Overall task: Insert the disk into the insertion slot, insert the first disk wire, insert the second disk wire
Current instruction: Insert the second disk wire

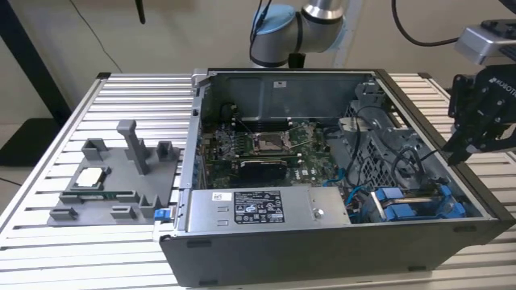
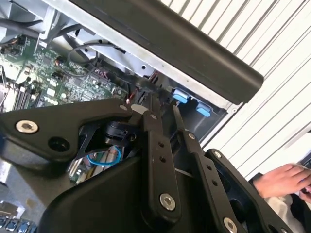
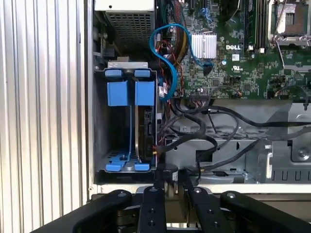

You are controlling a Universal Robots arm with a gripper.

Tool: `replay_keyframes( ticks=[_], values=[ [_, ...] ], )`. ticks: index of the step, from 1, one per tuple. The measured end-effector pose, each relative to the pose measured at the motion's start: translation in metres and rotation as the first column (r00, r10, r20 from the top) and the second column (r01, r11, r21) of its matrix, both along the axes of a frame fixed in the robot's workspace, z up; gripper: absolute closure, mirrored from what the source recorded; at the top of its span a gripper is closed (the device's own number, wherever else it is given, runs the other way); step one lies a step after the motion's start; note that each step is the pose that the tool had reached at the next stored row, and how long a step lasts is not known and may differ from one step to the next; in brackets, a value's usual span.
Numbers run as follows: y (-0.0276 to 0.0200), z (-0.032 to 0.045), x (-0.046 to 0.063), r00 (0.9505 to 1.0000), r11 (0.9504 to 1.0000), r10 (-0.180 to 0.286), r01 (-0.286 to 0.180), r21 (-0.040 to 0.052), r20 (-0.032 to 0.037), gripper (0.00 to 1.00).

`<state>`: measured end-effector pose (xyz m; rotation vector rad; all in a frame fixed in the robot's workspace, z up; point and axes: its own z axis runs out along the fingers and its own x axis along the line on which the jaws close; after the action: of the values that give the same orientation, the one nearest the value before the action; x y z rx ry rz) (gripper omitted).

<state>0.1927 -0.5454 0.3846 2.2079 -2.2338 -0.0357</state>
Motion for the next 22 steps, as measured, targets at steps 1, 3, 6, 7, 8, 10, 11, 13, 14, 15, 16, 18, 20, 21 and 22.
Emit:
replay_keyframes(
  ticks=[1, 3, 6, 7, 8, 10, 11, 13, 14, 15, 16, 18, 20, 21, 22],
  values=[
    [0.0, -0.0012, 0.0011, 1.0, 1.0, 0.0, 0.0, 0.0004, -0.0001, 0.74],
    [-0.0001, -0.004, 0.0014, 1.0, 1.0, 0.0, 0.0, 0.0049, 0.0, 0.74],
    [-0.0005, -0.0061, 0.0017, 1.0, 0.9996, 0.0, 0.0, 0.0295, 0.0, 0.74],
    [-0.0008, -0.0065, 0.0018, 1.0, 0.9989, 0.0, 0.0, 0.0464, 0.0, 0.74],
    [-0.001, -0.0067, 0.0018, 1.0, 0.9981, 0.0, 0.0, 0.0616, 0.0, 0.74],
    [-0.0017, -0.0076, 0.0019, 1.0, 0.9964, 0.0, 0.0, 0.0852, -0.0001, 0.74],
    [-0.0021, -0.0079, 0.0023, 1.0, 0.9962, 0.0, 0.0, 0.087, -0.0001, 0.74],
    [-0.0032, -0.0082, 0.0032, 1.0, 0.9962, 0.0, 0.0, 0.0871, 0.0, 0.74],
    [-0.0036, -0.0082, 0.0034, 1.0, 0.9962, 0.0, 0.0, 0.087, 0.0, 0.76],
    [-0.0039, -0.0083, 0.0037, 1.0, 0.9962, 0.0, 0.0, 0.0872, 0.0, 0.83],
    [-0.0043, -0.0084, 0.0038, 1.0, 0.9962, 0.0, 0.0, 0.0872, 0.0, 0.83],
    [-0.0046, -0.0083, 0.0038, 1.0, 0.9962, 0.0, 0.0, 0.087, 0.0, 0.84],
    [-0.0046, -0.0083, 0.0038, 1.0, 0.9962, 0.0, 0.0, 0.0871, 0.0, 0.84],
    [-0.0047, -0.0083, 0.0038, 1.0, 0.9962, 0.0, 0.0, 0.0871, 0.0, 0.84],
    [-0.0047, -0.0083, 0.0039, 1.0, 0.9962, 0.0, 0.0, 0.0871, 0.0, 0.84]
  ],
)
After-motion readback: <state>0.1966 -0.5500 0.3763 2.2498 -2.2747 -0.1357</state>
